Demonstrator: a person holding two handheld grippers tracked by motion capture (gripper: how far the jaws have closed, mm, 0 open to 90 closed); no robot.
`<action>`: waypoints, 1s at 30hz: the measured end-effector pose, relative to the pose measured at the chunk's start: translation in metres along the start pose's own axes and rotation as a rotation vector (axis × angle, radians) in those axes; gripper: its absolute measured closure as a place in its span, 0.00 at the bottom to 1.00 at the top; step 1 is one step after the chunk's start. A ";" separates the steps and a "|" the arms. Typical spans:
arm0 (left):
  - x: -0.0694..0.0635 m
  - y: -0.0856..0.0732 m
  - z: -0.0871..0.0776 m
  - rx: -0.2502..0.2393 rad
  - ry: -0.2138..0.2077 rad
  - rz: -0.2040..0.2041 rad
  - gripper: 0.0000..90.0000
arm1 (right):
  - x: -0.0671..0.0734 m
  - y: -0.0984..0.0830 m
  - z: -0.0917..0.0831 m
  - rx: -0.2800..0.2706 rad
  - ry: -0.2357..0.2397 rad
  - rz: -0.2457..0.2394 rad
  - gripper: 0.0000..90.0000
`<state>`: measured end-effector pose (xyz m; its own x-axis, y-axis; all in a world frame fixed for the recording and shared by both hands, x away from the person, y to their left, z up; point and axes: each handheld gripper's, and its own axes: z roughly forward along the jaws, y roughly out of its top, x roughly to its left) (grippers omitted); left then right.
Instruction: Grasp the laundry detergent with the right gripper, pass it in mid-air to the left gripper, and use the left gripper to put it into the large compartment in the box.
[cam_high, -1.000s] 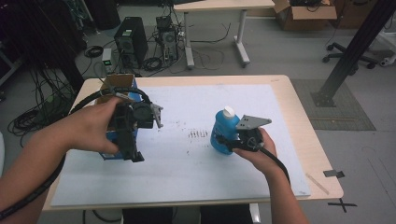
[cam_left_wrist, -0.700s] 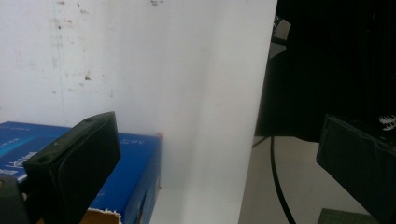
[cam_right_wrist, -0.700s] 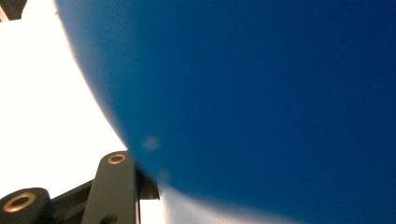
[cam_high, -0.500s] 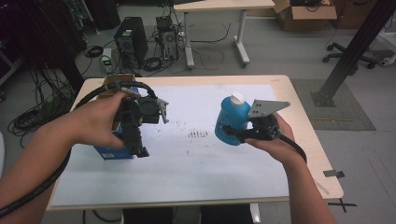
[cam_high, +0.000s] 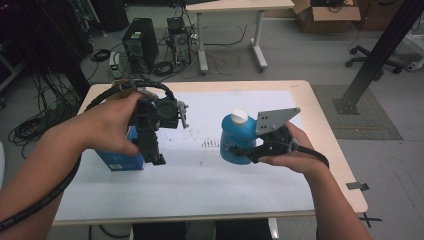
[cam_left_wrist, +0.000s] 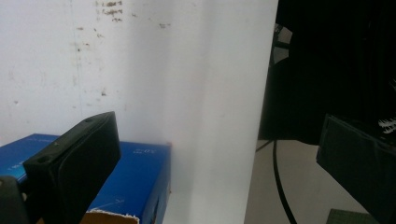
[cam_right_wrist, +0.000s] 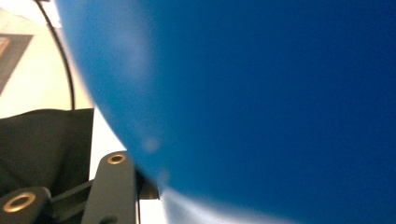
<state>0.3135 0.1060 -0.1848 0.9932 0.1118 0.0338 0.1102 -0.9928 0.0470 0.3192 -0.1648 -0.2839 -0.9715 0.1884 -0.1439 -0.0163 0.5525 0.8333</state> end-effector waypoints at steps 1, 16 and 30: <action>0.000 0.002 0.000 0.002 -0.001 0.003 0.00 | 0.002 0.000 0.004 -0.002 0.030 -0.005 0.51; -0.007 0.017 0.003 0.006 -0.005 0.049 0.00 | 0.014 -0.012 0.048 -0.005 0.199 -0.014 0.51; -0.007 0.023 0.009 0.010 -0.012 0.068 0.00 | 0.020 -0.006 0.087 0.006 0.256 -0.030 0.51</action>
<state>0.3091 0.0821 -0.1928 0.9987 0.0439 0.0251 0.0430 -0.9985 0.0351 0.3201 -0.0939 -0.3379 -0.9988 -0.0398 -0.0279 -0.0454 0.5593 0.8277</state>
